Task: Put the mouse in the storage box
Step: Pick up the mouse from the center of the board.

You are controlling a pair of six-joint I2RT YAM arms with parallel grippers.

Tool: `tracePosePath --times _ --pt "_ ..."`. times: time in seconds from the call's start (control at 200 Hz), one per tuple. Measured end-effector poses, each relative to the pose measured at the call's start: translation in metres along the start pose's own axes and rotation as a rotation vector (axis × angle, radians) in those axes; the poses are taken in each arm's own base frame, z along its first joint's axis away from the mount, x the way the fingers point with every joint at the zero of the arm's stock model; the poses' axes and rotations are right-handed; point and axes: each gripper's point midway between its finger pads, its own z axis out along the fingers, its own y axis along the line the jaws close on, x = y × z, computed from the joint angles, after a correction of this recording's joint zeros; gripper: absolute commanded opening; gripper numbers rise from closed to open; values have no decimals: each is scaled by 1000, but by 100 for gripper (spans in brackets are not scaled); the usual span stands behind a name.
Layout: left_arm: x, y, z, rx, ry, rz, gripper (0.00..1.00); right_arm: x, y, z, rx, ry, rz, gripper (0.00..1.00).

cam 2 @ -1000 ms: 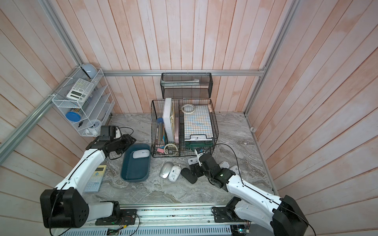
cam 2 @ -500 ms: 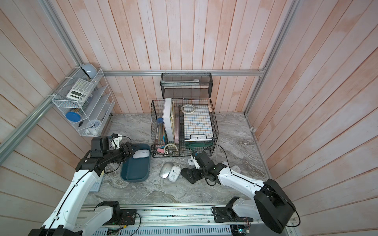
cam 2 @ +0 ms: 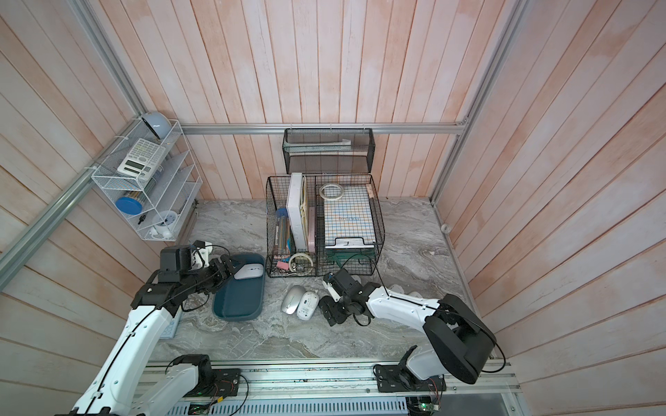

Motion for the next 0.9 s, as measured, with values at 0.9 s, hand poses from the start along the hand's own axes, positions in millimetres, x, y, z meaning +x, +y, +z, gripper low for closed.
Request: tracePosePath --times 0.9 --pt "11 -23 -9 123 49 17 78 -21 -13 -34 161 -24 -44 61"
